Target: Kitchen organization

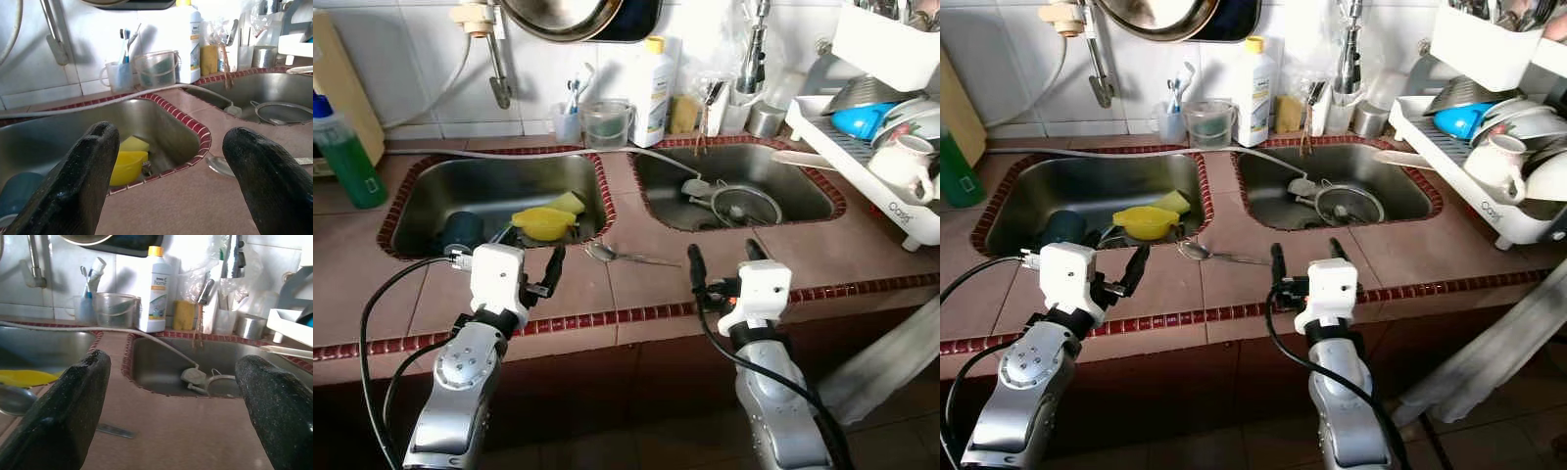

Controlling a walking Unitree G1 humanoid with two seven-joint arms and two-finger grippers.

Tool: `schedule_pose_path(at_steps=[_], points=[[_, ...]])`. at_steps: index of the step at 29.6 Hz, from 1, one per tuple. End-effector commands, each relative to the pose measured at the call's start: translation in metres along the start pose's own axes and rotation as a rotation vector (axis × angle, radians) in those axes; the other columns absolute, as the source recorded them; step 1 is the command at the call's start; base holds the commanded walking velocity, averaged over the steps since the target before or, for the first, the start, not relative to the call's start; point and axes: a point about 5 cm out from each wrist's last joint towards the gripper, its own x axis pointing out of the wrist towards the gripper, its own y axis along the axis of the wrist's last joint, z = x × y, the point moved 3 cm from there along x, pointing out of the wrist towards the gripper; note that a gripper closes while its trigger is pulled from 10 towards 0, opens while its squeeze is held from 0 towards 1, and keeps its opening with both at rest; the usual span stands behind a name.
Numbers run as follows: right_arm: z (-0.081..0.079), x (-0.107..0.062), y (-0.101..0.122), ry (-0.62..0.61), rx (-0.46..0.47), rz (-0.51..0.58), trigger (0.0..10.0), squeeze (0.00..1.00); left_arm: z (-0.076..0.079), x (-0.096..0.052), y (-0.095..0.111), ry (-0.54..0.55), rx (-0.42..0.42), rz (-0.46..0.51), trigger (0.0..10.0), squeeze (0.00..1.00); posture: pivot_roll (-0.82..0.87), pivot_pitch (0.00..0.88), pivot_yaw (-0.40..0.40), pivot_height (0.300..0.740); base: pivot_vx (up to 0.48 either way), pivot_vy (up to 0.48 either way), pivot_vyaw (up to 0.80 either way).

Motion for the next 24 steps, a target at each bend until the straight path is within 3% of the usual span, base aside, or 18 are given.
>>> schedule_pose_path(at_steps=[1, 24], points=[[0.0032, 0.0022, 0.0026, -0.008, -0.006, 0.006, 10.0, 0.0, 0.002, 0.0028, 0.0043, -0.009, 0.005, 0.013, 10.0, 0.0, -0.11, 0.0, -0.007, 0.74, 0.0, -0.255, 0.0], [0.0007, -0.0006, 0.0015, -0.007, 0.002, -0.001, 10.0, 0.0, 0.0023, -0.0001, 0.0037, -0.01, 0.004, 0.007, 10.0, 0.0, -0.11, 0.002, -0.003, 0.74, 0.0, -0.266, 0.0]])
